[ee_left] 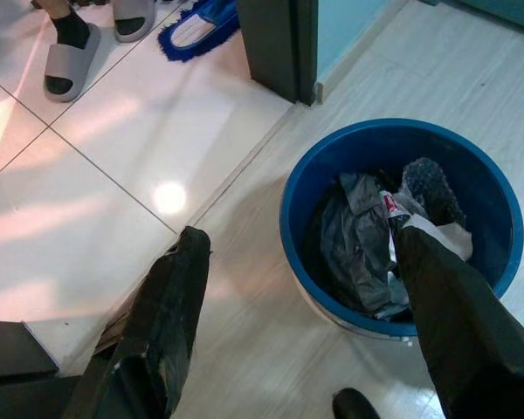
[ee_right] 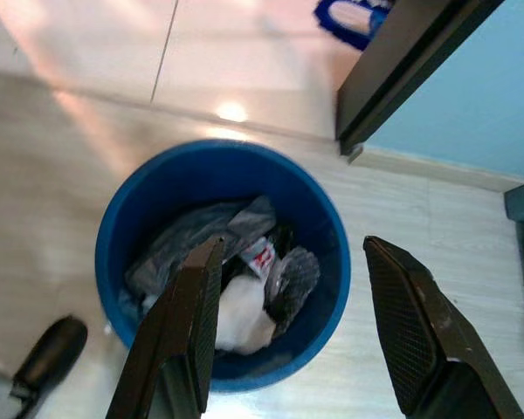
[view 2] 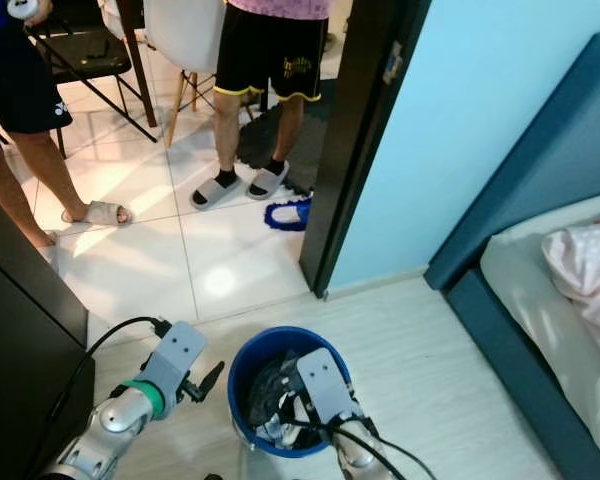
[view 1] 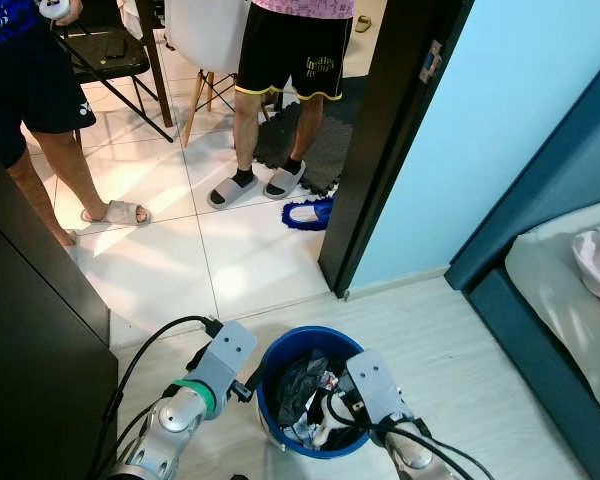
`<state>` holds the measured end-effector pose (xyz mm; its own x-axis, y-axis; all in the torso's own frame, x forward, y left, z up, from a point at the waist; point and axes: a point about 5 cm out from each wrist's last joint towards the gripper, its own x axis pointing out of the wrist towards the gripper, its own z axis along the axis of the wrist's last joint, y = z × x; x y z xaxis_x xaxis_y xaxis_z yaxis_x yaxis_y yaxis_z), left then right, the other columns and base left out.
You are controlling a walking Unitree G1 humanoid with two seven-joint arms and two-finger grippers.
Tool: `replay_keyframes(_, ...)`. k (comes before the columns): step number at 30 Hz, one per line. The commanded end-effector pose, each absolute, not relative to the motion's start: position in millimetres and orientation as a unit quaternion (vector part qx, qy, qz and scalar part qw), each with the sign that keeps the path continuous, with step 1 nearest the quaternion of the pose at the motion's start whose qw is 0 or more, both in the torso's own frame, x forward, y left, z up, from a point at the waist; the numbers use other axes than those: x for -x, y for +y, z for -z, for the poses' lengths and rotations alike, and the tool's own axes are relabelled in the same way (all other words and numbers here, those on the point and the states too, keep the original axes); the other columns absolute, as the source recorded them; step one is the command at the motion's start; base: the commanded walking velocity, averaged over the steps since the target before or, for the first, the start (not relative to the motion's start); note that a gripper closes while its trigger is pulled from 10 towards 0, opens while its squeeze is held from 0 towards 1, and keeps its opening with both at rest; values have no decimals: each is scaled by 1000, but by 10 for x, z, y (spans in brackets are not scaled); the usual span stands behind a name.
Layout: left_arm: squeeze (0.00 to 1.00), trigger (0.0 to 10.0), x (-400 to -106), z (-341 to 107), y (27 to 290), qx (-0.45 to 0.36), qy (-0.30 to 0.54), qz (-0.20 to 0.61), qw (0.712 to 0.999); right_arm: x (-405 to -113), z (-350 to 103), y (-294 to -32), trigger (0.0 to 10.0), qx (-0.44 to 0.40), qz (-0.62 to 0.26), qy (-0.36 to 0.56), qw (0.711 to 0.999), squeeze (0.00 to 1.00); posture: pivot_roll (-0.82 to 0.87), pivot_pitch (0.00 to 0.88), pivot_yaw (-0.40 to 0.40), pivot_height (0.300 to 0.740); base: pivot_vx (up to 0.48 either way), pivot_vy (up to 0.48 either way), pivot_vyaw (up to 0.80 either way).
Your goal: Clean up the room
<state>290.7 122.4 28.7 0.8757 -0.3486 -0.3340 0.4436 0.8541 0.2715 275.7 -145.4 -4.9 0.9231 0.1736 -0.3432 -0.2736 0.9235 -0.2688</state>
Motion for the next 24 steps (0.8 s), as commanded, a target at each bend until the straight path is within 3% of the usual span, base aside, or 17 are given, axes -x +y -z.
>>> replay_keyframes(1,0,10000,-2870,-226,1227,-175,149,210,950,-2713,86,-1495,10000,149,-107,166,969,0,-43,178,27,740,0,0,0)
replay_keyframes(7,0,10000,-2900,-259,1232,-175,141,203,953,-2767,11,-1546,10000,139,-94,146,975,0,-46,170,24,740,0,0,0)
replay_keyframes(11,0,10000,-3122,-968,1280,-53,18,109,992,-3024,-674,-1605,10000,70,-49,-21,996,0,-57,128,25,740,0,0,0)
replay_keyframes(17,0,10000,-3087,-1241,1331,-60,-29,103,992,-3064,-972,-1605,10000,54,-36,-80,995,0,-59,113,29,740,0,0,0)
replay_keyframes(24,0,10000,-2942,-1223,1626,-93,-29,95,991,-2993,-1150,-1613,10000,43,-26,-116,992,0,-53,98,21,740,0,0,0)
